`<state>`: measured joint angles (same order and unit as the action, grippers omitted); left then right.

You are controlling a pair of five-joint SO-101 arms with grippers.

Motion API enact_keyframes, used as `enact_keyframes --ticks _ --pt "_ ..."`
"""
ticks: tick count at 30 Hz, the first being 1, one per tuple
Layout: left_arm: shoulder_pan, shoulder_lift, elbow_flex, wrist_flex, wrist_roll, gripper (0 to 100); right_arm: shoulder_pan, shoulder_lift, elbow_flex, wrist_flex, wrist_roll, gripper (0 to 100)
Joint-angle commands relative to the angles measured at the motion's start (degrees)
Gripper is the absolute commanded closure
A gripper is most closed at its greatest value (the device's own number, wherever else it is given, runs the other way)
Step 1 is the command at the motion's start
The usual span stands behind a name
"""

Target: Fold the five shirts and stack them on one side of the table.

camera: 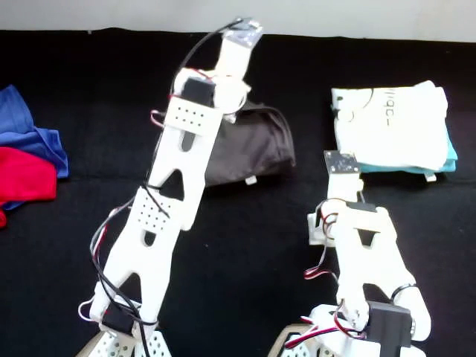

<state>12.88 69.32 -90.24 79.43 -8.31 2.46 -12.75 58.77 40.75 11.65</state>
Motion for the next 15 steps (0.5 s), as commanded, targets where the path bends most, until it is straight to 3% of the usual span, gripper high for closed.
enact_keyframes --ticks 1,4,11,15 --pt "0.7 2.8 -0.4 -5.9 -0.1 99 0.7 0.5 0.1 -1.5 -0.7 99.2" --pt "1.8 5.3 -0.4 -11.4 -0.1 99 0.7 0.5 0.1 -1.5 -0.7 99.2" --pt "3.4 9.4 -0.4 -33.3 -0.2 99 0.7 0.5 0.1 -1.5 -0.7 99.2" --pt "3.2 7.9 -4.2 -34.4 -0.2 99 0.7 0.5 0.1 -1.5 -0.7 99.2"
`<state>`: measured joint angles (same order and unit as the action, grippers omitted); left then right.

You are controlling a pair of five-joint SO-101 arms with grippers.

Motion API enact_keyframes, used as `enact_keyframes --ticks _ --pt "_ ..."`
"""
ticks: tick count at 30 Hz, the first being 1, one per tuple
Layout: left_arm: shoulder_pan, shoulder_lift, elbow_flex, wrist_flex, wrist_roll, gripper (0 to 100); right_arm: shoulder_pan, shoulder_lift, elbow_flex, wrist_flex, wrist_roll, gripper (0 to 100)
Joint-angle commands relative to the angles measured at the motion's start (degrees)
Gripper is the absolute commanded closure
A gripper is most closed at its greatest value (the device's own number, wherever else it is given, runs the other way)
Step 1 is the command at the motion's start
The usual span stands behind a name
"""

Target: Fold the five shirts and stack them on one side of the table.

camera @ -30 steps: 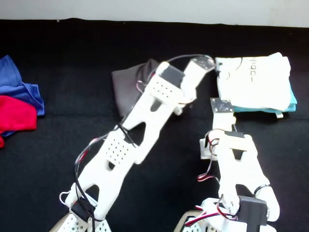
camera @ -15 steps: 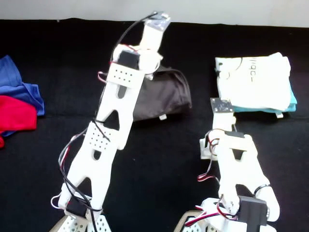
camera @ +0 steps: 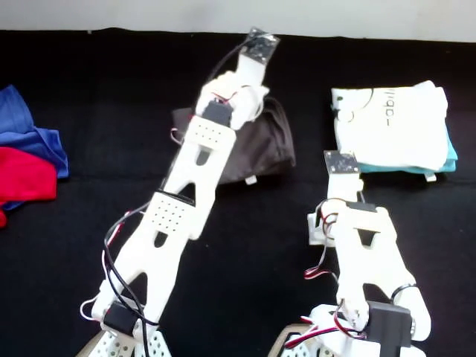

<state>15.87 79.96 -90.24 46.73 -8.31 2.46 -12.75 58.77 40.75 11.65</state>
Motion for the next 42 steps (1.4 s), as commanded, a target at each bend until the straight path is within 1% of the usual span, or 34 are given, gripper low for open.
enact_keyframes --ticks 1,3,5,8,9,11,13,17,20,22,27,29,31,33,34,36,38,42 --pt "-0.5 -3.5 -5.1 0.1 -0.2 99 0.7 0.5 0.1 -1.5 -0.7 99.2" --pt "-2.2 -5.9 -5.1 5.4 -0.2 99 0.7 0.5 0.1 -1.5 -0.7 99.2" --pt "-4.3 -8.6 -5.0 14.2 -0.2 99 0.7 0.5 0.1 -1.5 -0.7 99.2" --pt "-5.5 -10.8 -5.0 28.0 -0.2 99 0.7 0.5 0.1 -1.5 -0.7 99.2" --pt "-5.6 -11.0 -5.0 31.2 -0.2 99 0.7 0.5 0.1 -1.5 -0.7 99.2" --pt "-5.1 -10.6 -4.7 35.1 -0.2 99 0.7 0.5 0.1 -1.5 -0.7 99.2" --pt "-3.9 -9.4 -4.7 34.8 -0.2 99 0.7 0.5 0.1 -1.5 -0.7 99.2" --pt "-0.5 -6.9 -4.8 30.9 -0.2 99 0.7 0.5 0.1 -1.5 -0.7 99.2" --pt "1.6 -4.5 -4.9 24.7 -0.3 99 0.7 0.5 0.1 -1.5 -0.7 99.2" --pt "1.7 -3.2 -4.9 16.2 -0.3 99 0.7 0.5 0.1 -1.5 -0.7 99.2" --pt "0.0 0.9 -4.7 -10.1 -0.4 99 0.7 0.5 0.1 -1.5 -0.7 99.2" --pt "-0.9 1.8 -4.9 -16.8 -3.0 99 0.7 0.5 0.1 -1.5 -0.7 99.2" --pt "-1.9 1.3 -5.1 -17.9 -6.5 99 0.7 0.5 0.1 -1.5 -0.7 99.2" --pt "-3.1 -0.5 -5.1 -17.8 -7.6 99 0.7 0.5 0.1 -1.5 -0.7 99.2" --pt "-4.1 -1.6 -5.1 -17.0 -7.6 99 0.7 0.5 0.1 -1.5 -0.7 99.2" --pt "-5.7 -4.6 -5.1 -10.3 -7.6 99 0.7 0.5 0.1 -1.5 -0.7 99.2" --pt "-6.6 -8.4 -5.1 1.8 -7.6 99 0.7 0.5 0.1 -1.5 -0.7 99.2" --pt "-6.8 -16.7 -5.1 29.7 -7.6 99 0.7 0.5 0.1 -1.5 -0.7 99.2"
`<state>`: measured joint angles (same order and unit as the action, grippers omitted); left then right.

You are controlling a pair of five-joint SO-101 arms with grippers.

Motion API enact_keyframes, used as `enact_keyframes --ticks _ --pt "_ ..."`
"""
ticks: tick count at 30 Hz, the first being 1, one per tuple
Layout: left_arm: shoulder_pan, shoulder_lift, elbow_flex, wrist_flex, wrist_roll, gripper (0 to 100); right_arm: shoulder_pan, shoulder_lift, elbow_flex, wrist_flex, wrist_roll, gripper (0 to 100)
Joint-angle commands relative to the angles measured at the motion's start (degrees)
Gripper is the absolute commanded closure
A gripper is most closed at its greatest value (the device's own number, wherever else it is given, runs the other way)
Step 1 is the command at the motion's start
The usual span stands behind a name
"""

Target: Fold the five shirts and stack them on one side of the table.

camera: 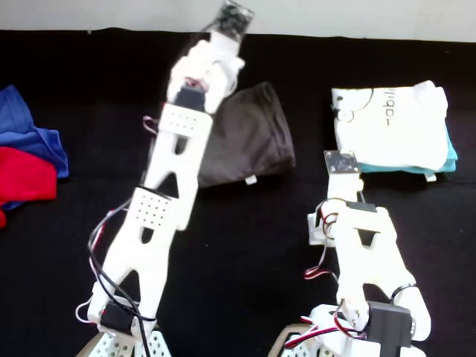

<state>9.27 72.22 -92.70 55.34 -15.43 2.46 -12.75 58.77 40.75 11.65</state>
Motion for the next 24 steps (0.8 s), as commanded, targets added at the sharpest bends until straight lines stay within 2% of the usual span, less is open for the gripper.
enact_keyframes --ticks 1,4,7,11,15,19,24 --pt "-0.1 -10.8 -2.6 26.8 -0.5 99 0.7 0.5 0.1 -1.5 -0.7 99.2" --pt "-0.1 -14.3 -2.6 40.4 -0.7 99 0.7 0.5 0.1 -1.5 -0.7 99.2" --pt "-1.8 -15.3 -2.1 46.8 -0.4 99 0.7 0.5 0.1 -1.5 -0.7 99.2" --pt "-6.0 -16.5 3.7 46.9 -0.3 99 0.7 0.5 0.1 -1.5 -0.7 99.2" --pt "-8.3 -21.8 21.7 46.9 3.6 99 0.7 0.5 0.1 -1.5 -0.7 99.2" --pt "-5.1 -26.6 38.2 44.5 4.7 99 0.7 0.5 0.1 -1.5 -0.7 99.2" --pt "-2.4 -27.8 44.2 36.7 4.7 99 0.7 0.5 0.1 -1.5 -0.7 99.2"
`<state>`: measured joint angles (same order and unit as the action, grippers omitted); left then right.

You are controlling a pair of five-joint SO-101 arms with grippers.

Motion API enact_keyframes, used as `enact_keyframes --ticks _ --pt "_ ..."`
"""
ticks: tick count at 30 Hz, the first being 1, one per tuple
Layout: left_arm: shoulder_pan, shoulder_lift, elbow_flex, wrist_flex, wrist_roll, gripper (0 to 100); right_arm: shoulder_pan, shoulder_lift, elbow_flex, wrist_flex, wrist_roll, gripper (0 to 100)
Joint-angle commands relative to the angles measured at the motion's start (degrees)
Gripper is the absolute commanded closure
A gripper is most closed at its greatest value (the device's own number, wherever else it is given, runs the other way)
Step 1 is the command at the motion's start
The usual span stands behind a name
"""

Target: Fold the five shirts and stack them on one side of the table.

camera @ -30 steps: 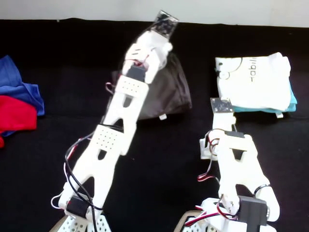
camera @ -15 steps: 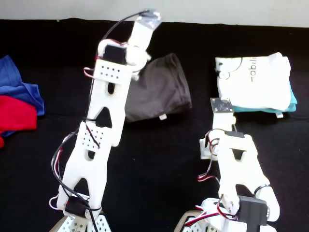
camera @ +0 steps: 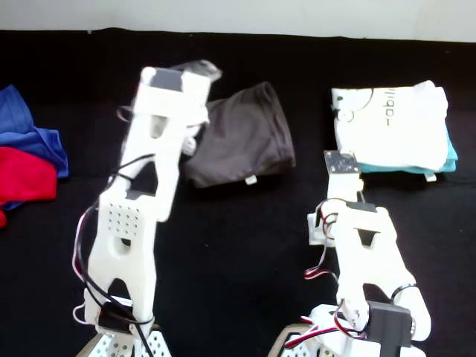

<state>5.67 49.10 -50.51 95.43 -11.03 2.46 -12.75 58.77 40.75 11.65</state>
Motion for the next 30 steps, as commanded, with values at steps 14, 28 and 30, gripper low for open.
enact_keyframes --ticks 14,28,30 --pt "-4.8 -6.5 13.2 -13.1 2.5 99 0.7 0.5 0.1 -1.5 -0.7 99.2" --pt "-7.9 -28.7 16.0 1.1 4.8 99 -3.5 -16.1 -11.0 17.5 -0.7 99.2" --pt "-10.2 -30.0 21.2 -1.1 4.8 99 -5.2 -19.2 -14.6 19.6 -0.7 99.2"
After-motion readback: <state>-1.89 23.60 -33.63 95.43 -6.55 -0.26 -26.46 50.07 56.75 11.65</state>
